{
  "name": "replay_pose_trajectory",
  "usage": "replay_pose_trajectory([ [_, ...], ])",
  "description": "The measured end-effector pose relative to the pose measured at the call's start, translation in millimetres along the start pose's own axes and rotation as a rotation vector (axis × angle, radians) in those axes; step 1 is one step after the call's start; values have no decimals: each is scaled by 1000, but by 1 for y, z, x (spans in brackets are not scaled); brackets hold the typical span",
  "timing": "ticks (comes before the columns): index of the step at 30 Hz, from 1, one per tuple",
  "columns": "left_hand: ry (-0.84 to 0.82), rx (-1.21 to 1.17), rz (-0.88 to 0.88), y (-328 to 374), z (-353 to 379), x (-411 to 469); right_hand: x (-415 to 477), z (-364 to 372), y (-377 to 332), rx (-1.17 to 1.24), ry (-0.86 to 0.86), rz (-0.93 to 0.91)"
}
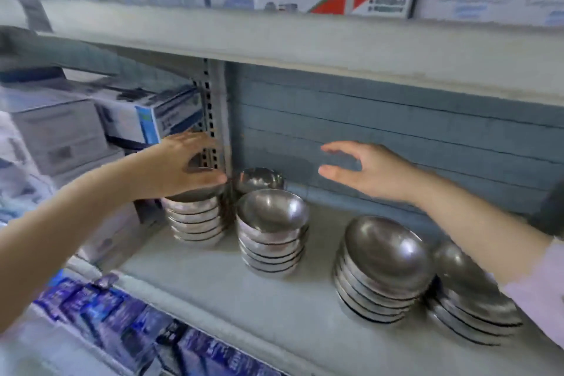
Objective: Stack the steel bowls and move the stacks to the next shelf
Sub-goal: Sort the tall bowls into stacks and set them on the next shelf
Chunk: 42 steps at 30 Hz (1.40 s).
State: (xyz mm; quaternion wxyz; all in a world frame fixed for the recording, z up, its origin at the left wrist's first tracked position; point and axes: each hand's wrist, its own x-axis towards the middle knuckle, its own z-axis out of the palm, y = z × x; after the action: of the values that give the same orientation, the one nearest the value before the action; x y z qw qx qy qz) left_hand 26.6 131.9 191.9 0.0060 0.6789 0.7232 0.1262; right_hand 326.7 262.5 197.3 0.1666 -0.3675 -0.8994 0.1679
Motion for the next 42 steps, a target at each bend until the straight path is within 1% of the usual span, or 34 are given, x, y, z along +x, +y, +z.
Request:
replay_pose_trajectory([
  [3,-66,-3,-33,-45,15,2,52,30,-19,-1,-83,29],
  [5,-114,4,-21,-63,28,7,82,49,-26,6,-156,70],
  [9,-179,-16,-7,-77,45,21,130,82,-31,15,-317,180],
  [13,-352,-18,19,-91,56,39,161,110,-23,-109,-472,245],
  [15,-397,-17,51,-92,60,44,171,121,-18,-121,-487,280],
  [17,-411,-2,77,-91,60,46,178,129,-14,-72,-493,318],
  [21,-394,20,89,-90,57,49,186,140,-8,42,-508,364],
  [25,-409,34,83,-87,56,54,193,146,-7,2,-494,352],
  [29,-437,39,67,-85,54,57,200,154,-4,-89,-474,305],
  [32,-448,38,70,-85,53,58,204,155,-3,-104,-475,274],
  [34,-445,42,70,-85,53,58,206,154,-1,-100,-486,282],
  [38,-443,55,65,-83,53,59,206,155,-5,-175,-532,306],
  [40,-450,58,61,-83,54,60,204,156,-5,-177,-519,304],
  [42,-463,50,52,-84,55,60,201,153,-5,-126,-502,308],
])
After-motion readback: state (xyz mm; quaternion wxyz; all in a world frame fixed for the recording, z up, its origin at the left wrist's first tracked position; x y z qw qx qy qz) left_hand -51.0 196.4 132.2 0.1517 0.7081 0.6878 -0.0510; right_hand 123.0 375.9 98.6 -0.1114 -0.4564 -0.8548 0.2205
